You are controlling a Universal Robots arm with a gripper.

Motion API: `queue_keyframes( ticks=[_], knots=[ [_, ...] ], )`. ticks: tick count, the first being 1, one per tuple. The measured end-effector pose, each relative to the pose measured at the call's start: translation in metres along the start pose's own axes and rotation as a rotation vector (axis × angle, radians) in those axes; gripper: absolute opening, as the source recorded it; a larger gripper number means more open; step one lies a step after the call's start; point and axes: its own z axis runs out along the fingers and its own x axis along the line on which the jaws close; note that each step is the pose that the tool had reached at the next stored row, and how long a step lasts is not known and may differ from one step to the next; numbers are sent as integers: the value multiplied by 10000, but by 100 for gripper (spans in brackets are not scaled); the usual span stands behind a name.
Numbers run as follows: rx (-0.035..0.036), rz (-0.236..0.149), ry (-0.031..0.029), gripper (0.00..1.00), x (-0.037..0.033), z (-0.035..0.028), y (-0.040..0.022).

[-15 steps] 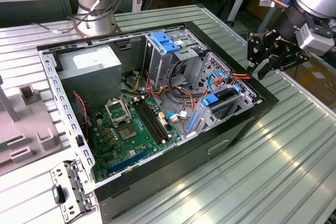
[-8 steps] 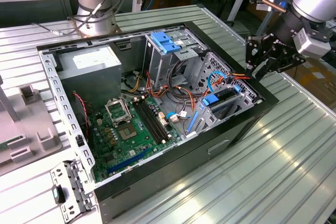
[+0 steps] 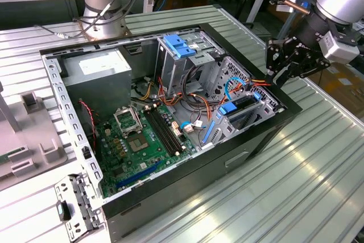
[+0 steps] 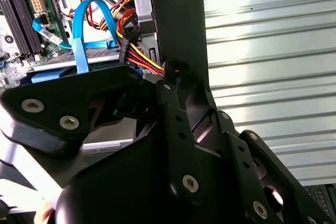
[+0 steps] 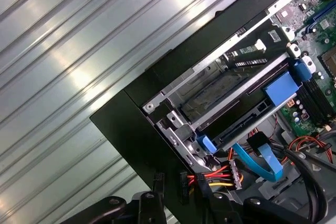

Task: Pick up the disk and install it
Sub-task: 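Insert the first disk wire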

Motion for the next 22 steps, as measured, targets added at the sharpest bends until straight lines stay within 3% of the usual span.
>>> queue_keyframes(
  ticks=[2,5,13,22],
  knots=[
    [1,-1,0,35,0,0,0],
    [0,-2,0,17,0,0,0],
    [5,-3,-5,17,0,-4,0],
    [138,-1,-110,17,-3,-75,-7]
  ],
)
